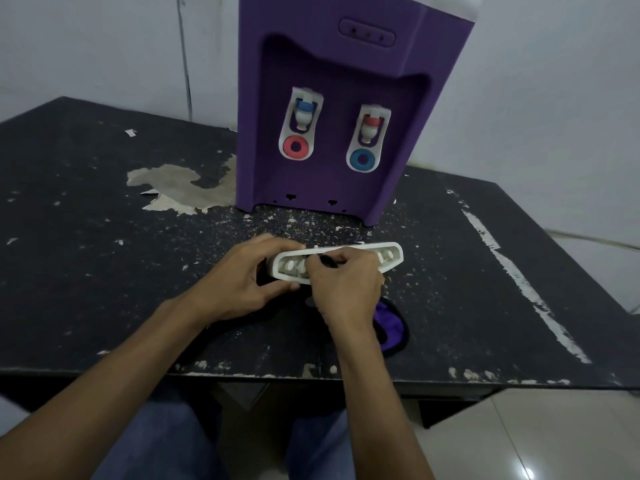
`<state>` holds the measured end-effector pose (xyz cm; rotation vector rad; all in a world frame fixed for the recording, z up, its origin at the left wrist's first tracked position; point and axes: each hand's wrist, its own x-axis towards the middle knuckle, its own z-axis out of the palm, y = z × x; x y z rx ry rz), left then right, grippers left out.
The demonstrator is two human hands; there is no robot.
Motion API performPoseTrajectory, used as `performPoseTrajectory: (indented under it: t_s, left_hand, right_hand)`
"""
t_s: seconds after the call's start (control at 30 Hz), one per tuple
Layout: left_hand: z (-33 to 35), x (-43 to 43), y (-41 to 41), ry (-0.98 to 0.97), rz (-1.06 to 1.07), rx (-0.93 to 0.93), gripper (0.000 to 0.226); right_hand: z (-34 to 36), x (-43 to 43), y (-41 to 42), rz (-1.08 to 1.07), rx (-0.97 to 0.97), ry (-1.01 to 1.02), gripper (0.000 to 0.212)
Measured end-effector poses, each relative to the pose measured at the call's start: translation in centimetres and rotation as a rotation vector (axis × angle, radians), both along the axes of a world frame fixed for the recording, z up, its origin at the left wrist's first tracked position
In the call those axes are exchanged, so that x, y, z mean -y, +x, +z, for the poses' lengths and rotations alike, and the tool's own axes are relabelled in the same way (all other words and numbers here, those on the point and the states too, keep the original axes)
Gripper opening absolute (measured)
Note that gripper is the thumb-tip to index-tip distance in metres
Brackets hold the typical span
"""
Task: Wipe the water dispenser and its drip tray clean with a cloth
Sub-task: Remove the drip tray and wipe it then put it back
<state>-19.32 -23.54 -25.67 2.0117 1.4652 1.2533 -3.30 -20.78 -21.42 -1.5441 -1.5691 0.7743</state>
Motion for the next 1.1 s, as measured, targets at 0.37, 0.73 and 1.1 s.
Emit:
performPoseTrajectory:
  t_s: [0.37, 0.73, 1.1]
  left_hand:
    - [-0.2, -0.2, -0.2, -0.036, 0.014, 0.039, 0.051]
    - [-0.3, -0.2, -0.1, -0.031, 0.023, 0.043, 0.051]
    - [-0.3, -0.3, -0.4, -0.077, -0.006, 0.113, 0.052]
  right_hand:
    - [-0.2, -0.1, 0.5, 0.118, 0.067, 0.071, 0.012]
    - [-0.3, 0.4, -0.8, 0.019, 0.215, 0.101, 0.021]
    - [-1.2, 0.2, 1.1, 0.194, 0.208, 0.257, 0.007]
